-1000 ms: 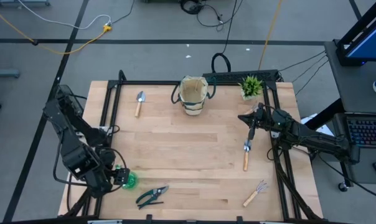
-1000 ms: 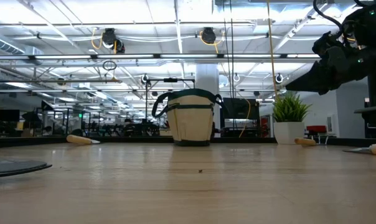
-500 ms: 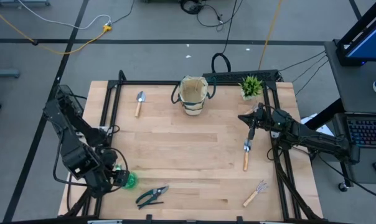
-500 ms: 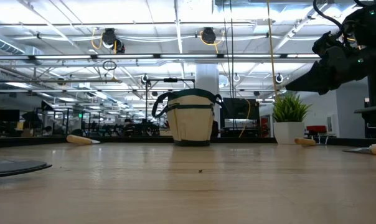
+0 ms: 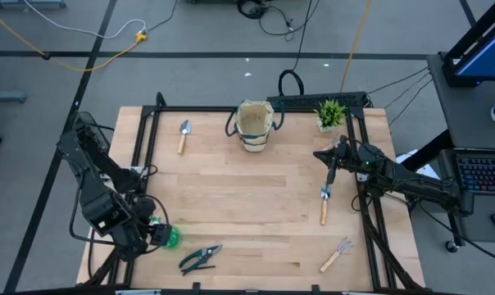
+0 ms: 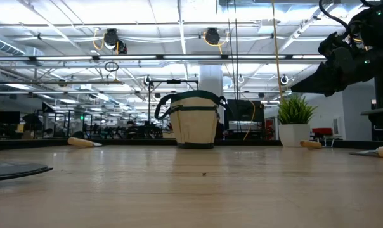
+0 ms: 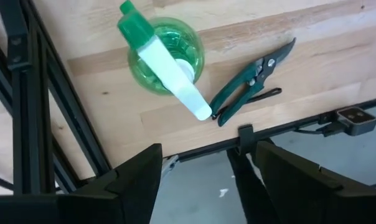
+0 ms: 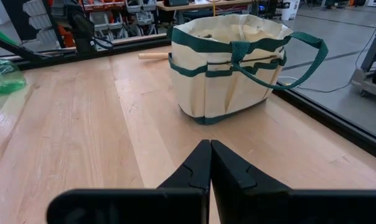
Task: Pick & Place Garden tools in Gardening bag
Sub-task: Put the green spray bottle into the gardening bag
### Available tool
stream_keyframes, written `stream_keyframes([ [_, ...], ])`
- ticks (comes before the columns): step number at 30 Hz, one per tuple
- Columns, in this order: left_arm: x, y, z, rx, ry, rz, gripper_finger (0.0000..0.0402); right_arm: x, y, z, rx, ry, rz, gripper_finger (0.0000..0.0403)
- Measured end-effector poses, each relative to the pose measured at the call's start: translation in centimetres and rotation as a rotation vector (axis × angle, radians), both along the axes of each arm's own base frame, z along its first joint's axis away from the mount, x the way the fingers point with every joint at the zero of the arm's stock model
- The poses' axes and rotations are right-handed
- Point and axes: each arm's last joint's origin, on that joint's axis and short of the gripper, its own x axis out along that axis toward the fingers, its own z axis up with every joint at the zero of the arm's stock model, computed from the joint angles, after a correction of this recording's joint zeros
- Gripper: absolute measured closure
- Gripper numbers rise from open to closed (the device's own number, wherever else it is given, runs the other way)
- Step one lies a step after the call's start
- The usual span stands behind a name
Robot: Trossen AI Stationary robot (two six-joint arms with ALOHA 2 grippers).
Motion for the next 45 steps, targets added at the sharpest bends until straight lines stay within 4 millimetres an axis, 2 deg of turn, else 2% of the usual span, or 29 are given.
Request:
stream_keyframes([
  [6, 0.1, -0.1, -0.2, 0.004, 0.02, 0.092, 0.0135, 0.0, 0.0, 0.0, 0.0, 0.0, 0.0, 0.0403],
  [18, 1.6, -1.6, -2.8, 0.114, 0.114, 0.172, 0.0135, 0.0, 0.0, 0.0, 0.0, 0.0, 0.0, 0.0403],
  [26, 2.4, -1.5, -3.9, 0.189, 0.17, 0.216, 0.0135, 0.0, 0.0, 0.0, 0.003, -0.001, 0.0, 0.0403],
  [45, 2.3, -0.7, -4.2, 0.224, 0.261, 0.234, 0.0144, 0.0, 0.0, 0.0, 0.003, -0.001, 0.0, 0.0403],
])
